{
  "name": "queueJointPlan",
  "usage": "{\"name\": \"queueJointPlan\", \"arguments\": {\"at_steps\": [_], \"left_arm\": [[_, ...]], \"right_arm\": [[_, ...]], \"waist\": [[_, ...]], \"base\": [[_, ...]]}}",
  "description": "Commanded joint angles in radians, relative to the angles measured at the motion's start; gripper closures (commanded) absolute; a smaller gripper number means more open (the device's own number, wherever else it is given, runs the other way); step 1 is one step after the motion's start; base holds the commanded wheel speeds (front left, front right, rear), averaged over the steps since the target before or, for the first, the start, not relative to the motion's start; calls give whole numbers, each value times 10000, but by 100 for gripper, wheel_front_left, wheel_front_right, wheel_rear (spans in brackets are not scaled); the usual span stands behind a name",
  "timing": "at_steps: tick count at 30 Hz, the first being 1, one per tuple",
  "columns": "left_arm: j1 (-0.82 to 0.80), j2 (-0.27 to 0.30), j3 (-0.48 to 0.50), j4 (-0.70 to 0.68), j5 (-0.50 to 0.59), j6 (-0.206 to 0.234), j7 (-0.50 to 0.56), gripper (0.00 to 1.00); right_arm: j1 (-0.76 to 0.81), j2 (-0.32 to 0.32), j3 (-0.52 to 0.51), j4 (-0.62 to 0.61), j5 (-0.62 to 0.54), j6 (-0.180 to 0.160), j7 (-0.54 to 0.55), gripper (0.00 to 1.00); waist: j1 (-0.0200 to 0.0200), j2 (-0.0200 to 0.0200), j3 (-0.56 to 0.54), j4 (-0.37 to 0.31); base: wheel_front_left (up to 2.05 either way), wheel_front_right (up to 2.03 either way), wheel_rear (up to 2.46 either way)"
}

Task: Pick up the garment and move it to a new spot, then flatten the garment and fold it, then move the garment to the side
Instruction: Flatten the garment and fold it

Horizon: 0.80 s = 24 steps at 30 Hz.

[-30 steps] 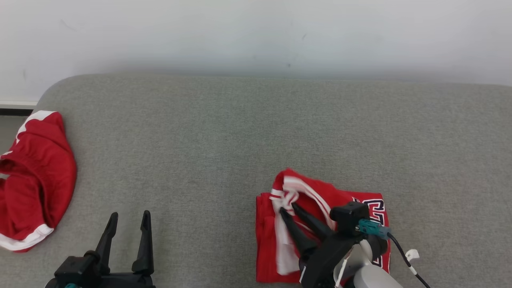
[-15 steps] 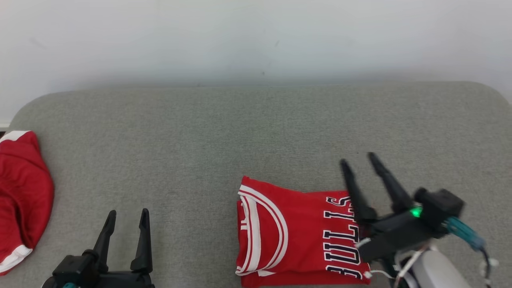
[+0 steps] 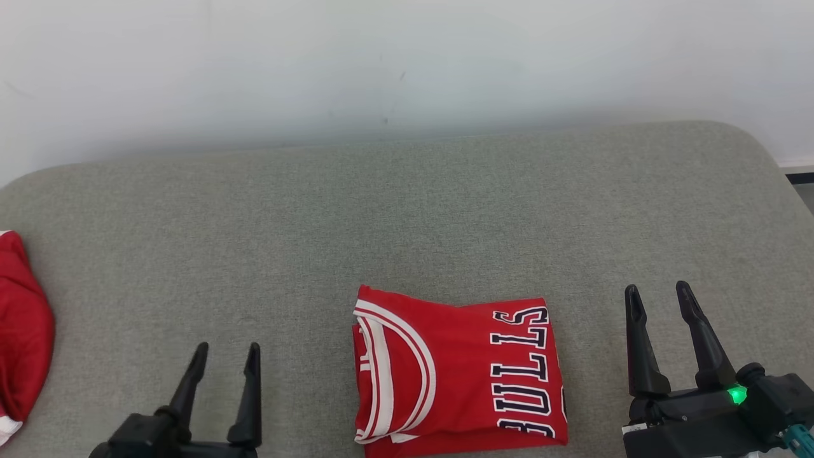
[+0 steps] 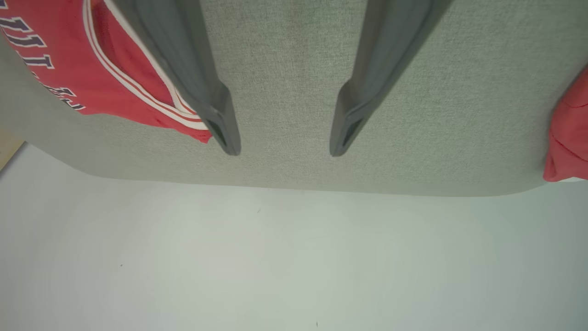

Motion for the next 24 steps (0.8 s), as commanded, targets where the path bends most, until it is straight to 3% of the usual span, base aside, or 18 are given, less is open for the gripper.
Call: {"name": "queueJointPlan", "arguments": {"at_steps": [1, 14, 24], "left_arm": [[184, 112, -199, 21, 27, 7, -8, 0], [450, 565, -3183, 982, -371, 7, -8, 0], [-211, 641, -4010, 2245, -789, 7, -8, 0]], "right_arm": [[82, 104, -5, -177, -151, -27, -43, 0], [16, 216, 188, -254, -451, -27, -50, 0], [-173, 180, 252, -216, -540, -27, -50, 0]], "waist": [[0, -1, 8, -68], [0, -1, 110, -286], [0, -1, 524, -762]], "base": [[0, 0, 0], [0, 0, 0], [0, 0, 0]]}}
